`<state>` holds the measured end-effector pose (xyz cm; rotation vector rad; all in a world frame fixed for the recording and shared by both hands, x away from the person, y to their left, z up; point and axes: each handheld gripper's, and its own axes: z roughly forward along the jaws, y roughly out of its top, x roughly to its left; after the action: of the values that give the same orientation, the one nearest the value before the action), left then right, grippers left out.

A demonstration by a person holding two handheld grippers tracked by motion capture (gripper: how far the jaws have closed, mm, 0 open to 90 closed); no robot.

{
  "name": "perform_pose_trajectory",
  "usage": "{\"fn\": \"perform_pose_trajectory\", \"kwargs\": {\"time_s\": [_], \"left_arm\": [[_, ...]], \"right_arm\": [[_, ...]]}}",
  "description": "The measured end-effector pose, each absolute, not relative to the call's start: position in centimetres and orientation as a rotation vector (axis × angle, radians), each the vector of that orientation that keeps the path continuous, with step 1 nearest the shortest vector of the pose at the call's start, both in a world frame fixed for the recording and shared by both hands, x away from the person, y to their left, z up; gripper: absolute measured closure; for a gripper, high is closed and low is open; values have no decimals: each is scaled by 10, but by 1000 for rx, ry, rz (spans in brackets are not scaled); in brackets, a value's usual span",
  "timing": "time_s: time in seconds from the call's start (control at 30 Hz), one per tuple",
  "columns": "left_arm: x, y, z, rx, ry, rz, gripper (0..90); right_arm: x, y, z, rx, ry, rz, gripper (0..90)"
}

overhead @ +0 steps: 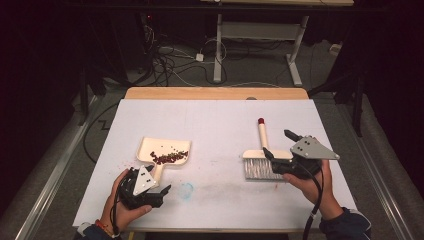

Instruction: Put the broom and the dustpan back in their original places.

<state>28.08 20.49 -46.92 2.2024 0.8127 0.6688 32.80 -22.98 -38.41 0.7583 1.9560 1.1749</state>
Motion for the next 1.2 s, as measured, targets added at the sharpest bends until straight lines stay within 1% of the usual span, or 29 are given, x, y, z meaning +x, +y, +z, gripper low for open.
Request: {"fn": "perform_pose_trajectory", "kwargs": {"time_s": [0.9,1.2], "left_arm": [[281,202,-471,2224,807,658,182],[282,202,-472,2232,800,661,182]], "right_arm": [[310,-257,-418,728,1980,1108,188],[304,-267,-426,739,1987,1132,188]]}}
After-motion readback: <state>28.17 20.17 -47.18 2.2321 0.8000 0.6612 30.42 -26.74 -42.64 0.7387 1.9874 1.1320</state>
